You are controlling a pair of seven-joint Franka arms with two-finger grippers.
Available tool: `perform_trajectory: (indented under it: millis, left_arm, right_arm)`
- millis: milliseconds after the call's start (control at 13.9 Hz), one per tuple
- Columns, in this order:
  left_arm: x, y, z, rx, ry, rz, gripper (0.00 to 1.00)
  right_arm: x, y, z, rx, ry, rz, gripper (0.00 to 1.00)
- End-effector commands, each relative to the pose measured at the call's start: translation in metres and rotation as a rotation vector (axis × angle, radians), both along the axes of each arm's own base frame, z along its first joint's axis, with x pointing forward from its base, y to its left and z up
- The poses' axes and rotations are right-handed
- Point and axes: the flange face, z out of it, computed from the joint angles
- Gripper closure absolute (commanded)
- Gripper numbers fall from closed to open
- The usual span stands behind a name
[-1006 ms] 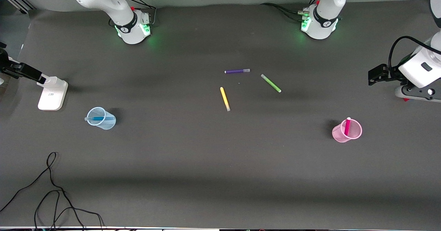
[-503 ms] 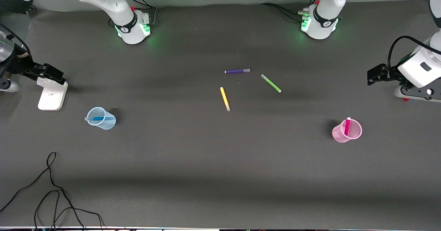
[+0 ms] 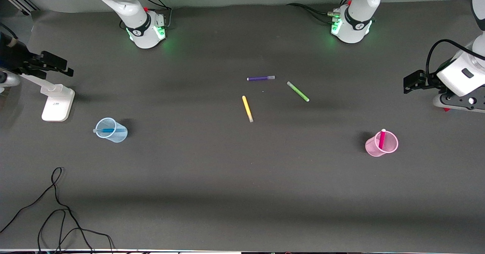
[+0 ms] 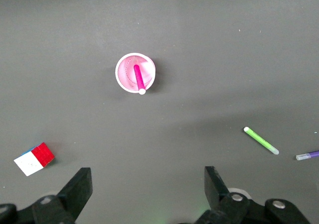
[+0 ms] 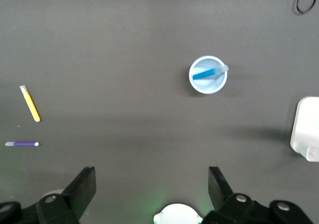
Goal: Place pink and blue markers in matching cups
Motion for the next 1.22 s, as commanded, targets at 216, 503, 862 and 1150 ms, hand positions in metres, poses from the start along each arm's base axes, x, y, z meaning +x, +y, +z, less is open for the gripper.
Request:
perform_trajectory:
  millis: [216,503,862,1150]
  left_arm:
    - [-0.001,0.001,0.007,-0.005,0.002,0.016,0.0]
    - [-0.001,0.001,0.006,-0.005,0.0,0.023,0.0]
    - [0.0,0.002,0.007,-0.006,-0.006,0.031,0.0]
    - [0.0,0.001,0.008,-0.004,-0.013,0.06,0.0]
  right_arm:
    - [0.05,0.011,0.001,-0.056,-0.005,0.037,0.0]
    - [0.056,0.028,-0.005,-0.121,0.008,-0.004,0.0]
    - [0.057,0.029,-0.002,-0.089,0.004,-0.013,0.0]
    - [0.057,0.032,0.0,-0.067,0.0,-0.004,0.0]
